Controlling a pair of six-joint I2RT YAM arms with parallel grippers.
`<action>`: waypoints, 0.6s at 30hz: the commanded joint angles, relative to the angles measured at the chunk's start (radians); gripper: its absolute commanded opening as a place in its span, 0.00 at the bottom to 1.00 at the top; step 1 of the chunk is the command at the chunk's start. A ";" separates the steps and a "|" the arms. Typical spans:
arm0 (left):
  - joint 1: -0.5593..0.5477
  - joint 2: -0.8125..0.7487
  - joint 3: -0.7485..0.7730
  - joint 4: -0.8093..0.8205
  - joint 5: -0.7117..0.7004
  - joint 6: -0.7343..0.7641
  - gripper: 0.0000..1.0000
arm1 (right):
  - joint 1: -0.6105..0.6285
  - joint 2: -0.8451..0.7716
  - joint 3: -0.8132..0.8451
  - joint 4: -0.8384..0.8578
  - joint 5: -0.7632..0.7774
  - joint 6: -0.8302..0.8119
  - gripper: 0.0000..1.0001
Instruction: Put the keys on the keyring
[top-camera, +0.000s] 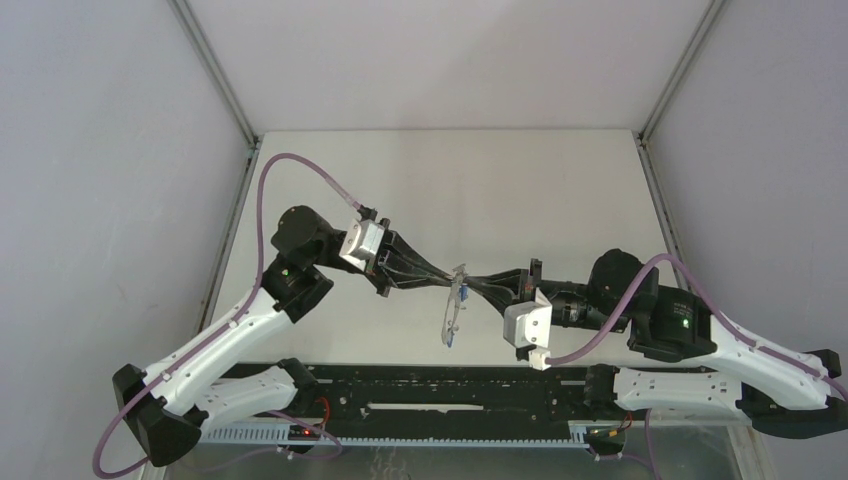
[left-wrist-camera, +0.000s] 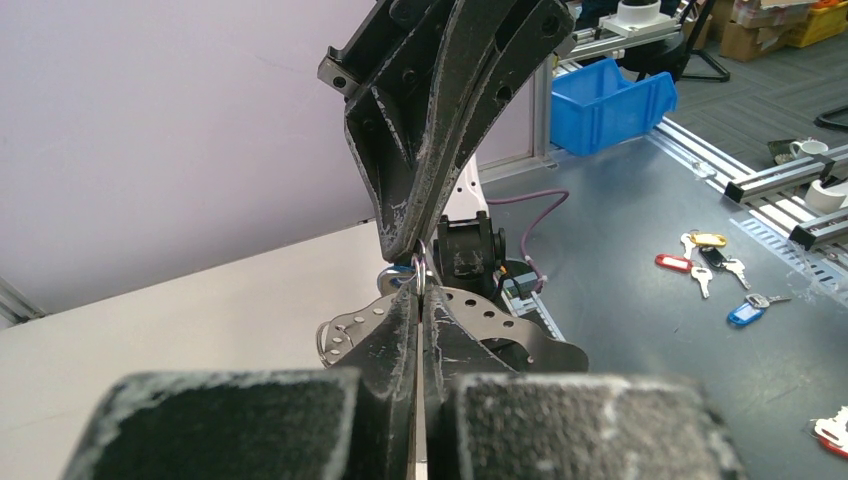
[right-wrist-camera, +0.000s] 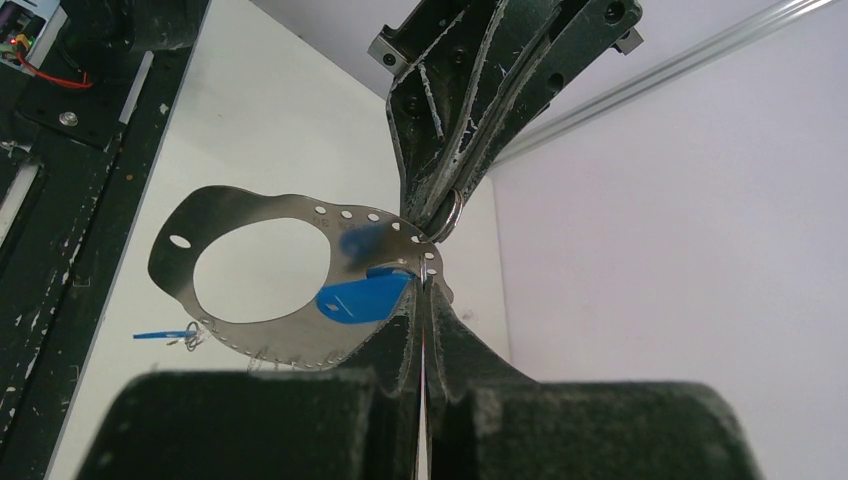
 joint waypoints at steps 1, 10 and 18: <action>-0.004 -0.008 0.036 0.032 -0.002 -0.006 0.00 | 0.004 -0.002 0.003 0.047 0.002 -0.002 0.00; -0.005 -0.008 0.029 0.035 -0.004 -0.004 0.00 | 0.004 0.007 0.004 0.066 0.009 -0.001 0.00; -0.007 -0.010 0.025 0.035 -0.003 0.000 0.00 | 0.004 0.010 0.005 0.074 0.010 0.001 0.00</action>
